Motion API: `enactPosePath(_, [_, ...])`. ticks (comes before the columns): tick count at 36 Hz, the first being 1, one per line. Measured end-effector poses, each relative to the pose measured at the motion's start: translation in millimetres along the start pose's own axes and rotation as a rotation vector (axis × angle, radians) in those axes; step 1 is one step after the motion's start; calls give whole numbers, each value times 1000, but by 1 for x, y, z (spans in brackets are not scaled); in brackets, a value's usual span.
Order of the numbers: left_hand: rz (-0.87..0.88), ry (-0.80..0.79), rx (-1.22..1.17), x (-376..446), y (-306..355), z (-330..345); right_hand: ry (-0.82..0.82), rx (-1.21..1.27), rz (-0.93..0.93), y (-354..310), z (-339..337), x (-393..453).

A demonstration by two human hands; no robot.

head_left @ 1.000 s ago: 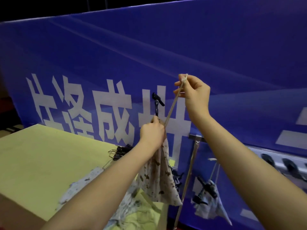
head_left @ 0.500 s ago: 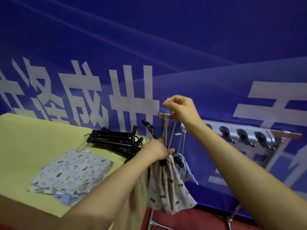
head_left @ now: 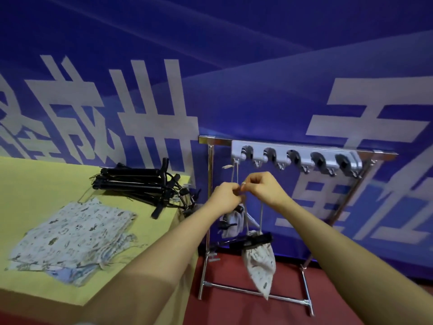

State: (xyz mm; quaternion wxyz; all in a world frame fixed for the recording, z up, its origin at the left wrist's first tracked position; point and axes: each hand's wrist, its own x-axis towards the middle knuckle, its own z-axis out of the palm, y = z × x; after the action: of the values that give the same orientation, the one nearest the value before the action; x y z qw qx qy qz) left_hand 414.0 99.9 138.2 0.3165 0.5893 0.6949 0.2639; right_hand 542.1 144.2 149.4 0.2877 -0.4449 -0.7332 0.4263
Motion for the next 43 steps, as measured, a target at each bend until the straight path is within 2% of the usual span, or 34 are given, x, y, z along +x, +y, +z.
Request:
enactPosePath(6, [-45, -89, -239, 32, -1, 21, 61, -38, 19, 23, -15, 14])
enactPosePath(11, [-59, -23, -355, 64, -6, 29, 110, -168, 30, 48, -32, 38])
enactPosePath(16, [-32, -17, -385, 97, -5, 35, 223, -56, 16, 71, -40, 64])
enactPosePath(22, [-43, 61, -371, 140, -7, 40, 301, -69, -9, 91, -39, 109])
enactPosePath(28, [-92, 70, -243, 174, -23, 50, 265, -171, 38, 109, -32, 130])
enactPosePath(33, [-39, 33, -80, 175, -28, 55, 176, -180, 82, 116, -29, 127])
enactPosePath(43, [-10, 9, 67, 154, -21, 47, 172, -337, 175, 112, -22, 101])
